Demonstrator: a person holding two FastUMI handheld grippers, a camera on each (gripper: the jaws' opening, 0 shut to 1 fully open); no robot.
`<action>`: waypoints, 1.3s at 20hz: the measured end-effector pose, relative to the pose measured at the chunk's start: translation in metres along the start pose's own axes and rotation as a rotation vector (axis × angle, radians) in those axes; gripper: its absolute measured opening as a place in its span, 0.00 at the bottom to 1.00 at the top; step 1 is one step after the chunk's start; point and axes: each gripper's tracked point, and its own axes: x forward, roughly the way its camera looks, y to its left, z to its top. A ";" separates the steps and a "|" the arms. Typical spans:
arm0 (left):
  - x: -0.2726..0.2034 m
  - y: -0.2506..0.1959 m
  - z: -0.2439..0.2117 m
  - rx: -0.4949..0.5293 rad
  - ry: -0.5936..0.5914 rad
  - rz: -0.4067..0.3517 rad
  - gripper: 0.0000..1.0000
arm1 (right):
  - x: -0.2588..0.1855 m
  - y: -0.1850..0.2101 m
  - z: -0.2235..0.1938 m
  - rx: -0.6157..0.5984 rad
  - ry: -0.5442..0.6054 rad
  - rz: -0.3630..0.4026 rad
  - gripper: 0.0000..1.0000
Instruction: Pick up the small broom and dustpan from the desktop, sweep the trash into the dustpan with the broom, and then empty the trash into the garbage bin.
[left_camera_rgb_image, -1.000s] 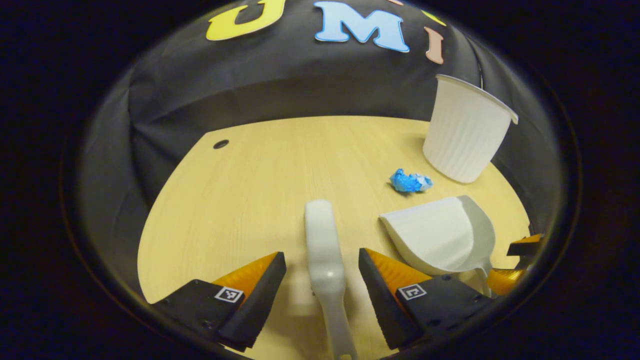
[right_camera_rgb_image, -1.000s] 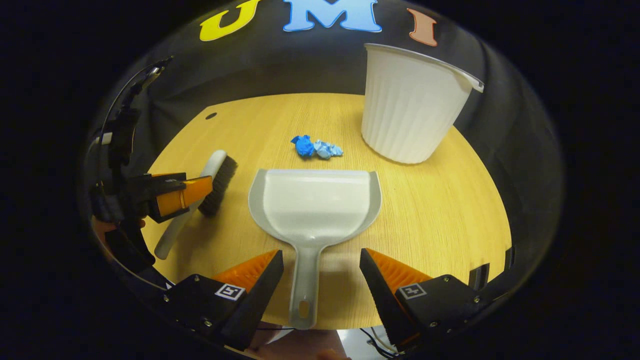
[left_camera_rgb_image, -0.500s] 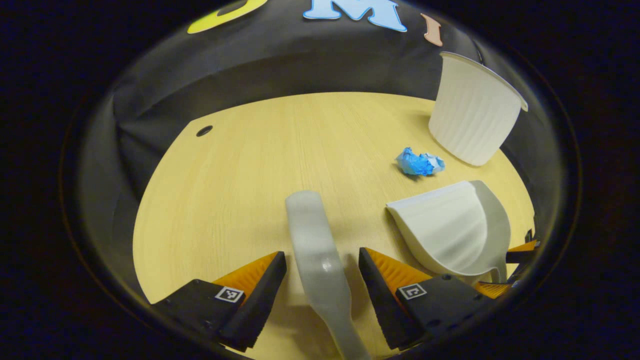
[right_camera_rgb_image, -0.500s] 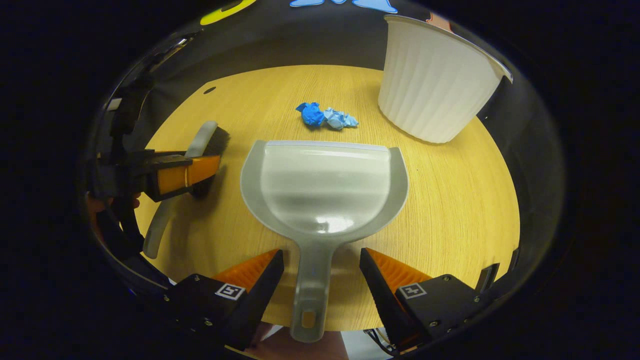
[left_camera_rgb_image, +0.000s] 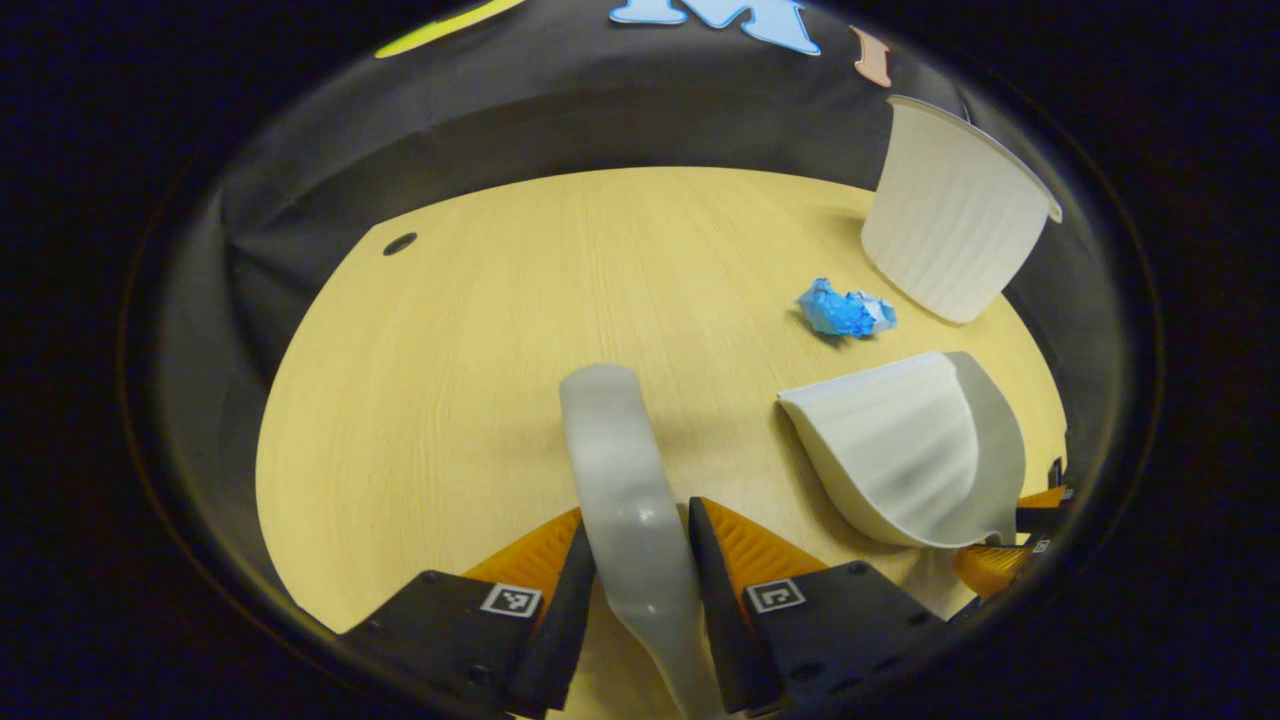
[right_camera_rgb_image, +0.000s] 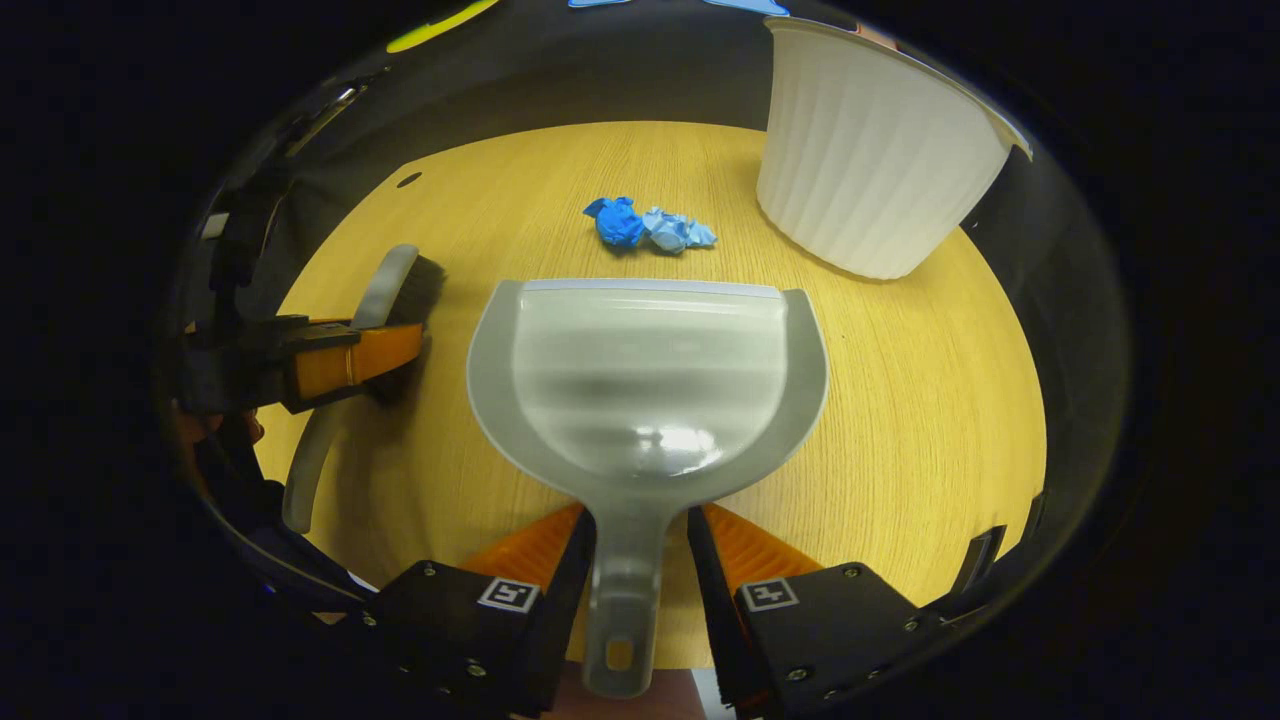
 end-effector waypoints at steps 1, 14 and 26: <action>0.000 -0.001 0.000 0.007 0.002 -0.007 0.63 | 0.000 0.001 0.002 -0.003 -0.005 -0.001 0.51; 0.013 -0.010 0.017 0.111 0.051 -0.112 0.54 | -0.002 -0.020 0.007 -0.062 -0.022 0.014 0.31; 0.039 -0.037 0.061 0.205 0.089 -0.159 0.48 | -0.011 -0.075 0.021 -0.300 -0.021 0.123 0.31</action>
